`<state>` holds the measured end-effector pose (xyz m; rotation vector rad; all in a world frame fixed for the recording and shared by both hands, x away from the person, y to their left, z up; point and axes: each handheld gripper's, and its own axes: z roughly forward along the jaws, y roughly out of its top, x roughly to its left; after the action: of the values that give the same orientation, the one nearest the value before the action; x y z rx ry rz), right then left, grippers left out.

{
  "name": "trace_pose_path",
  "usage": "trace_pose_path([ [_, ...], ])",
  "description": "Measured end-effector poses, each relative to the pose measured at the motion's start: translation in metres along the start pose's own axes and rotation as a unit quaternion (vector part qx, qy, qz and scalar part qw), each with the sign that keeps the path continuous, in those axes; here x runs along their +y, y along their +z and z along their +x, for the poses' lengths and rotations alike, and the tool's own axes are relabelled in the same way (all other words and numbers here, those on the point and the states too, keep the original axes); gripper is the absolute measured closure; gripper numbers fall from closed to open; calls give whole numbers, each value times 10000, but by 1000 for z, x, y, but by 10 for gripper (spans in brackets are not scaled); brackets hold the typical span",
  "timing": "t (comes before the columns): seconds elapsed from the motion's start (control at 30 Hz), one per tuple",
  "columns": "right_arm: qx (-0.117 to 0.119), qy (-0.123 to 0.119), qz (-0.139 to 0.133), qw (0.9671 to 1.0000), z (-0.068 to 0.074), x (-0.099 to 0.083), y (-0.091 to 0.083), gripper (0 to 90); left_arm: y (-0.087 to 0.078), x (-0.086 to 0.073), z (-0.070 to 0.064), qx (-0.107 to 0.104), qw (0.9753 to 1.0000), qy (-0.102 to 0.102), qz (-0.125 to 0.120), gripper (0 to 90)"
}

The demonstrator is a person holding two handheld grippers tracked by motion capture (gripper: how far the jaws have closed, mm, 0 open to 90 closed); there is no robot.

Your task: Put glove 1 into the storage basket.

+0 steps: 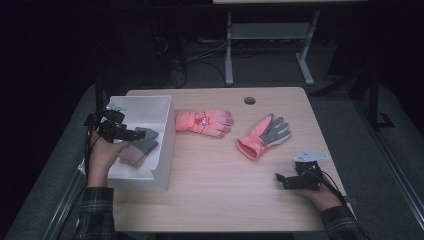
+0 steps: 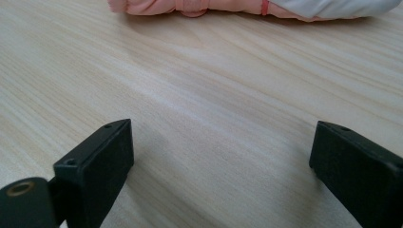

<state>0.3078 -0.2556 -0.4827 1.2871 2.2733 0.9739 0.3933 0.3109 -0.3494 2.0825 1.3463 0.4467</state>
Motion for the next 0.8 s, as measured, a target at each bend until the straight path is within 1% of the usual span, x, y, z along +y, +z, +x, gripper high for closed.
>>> trace_pose_path([
  [0.03, 1, 4, 4, 10000, 0, 0, 0, 68, -4, 2, -4, -97, 9999, 71, -105, 145],
  [0.07, 1, 1, 1, 10000, 0, 0, 0, 68, -6, 4, -7, -147, 9997, 124, -153, 143],
  [0.2, 1, 3, 2, 10000, 0, 0, 0, 68, -15, 12, -25, -445, 9977, 301, -406, 139],
  [0.27, 0, 1, 2, 10000, 0, 0, 0, 68, -18, 16, -35, -610, 9959, 406, -526, 139],
  [0.3, -2, 15, 1, 10000, 0, 0, 0, 68, -19, 18, -41, -727, 9942, 440, -655, 139],
  [0.33, -13, 16, -1, 10000, 0, 0, 0, 67, -20, 19, -45, -808, 9933, 461, -688, 140],
  [0.37, -23, 30, 2, 10000, 1, 0, 0, 66, -20, 21, -51, -889, 9922, 519, -705, 140],
  [0.43, -31, 47, 5, 10000, 1, 0, 0, 65, -21, 24, -63, -969, 9905, 642, -730, 141],
  [0.5, -31, 45, 5, 10000, 1, 0, 0, 64, -22, 28, -75, -1093, 9883, 757, -740, 141],
  [0.57, -31, 47, 4, 10000, 1, 0, 0, 64, -21, 30, -85, -1183, 9865, 849, -750, 141],
  [0.6, -32, 47, 2, 10000, 1, 0, 0, 65, -21, 31, -90, -1246, 9855, 868, -763, 141],
  [0.67, -32, 48, 3, 10000, 1, 0, 0, 65, -20, 32, -101, -1340, 9832, 982, -753, 141],
  [0.8, -31, 49, 4, 10000, 1, 0, 0, 65, -15, 34, -120, -1535, 9794, 1084, -739, 142],
])
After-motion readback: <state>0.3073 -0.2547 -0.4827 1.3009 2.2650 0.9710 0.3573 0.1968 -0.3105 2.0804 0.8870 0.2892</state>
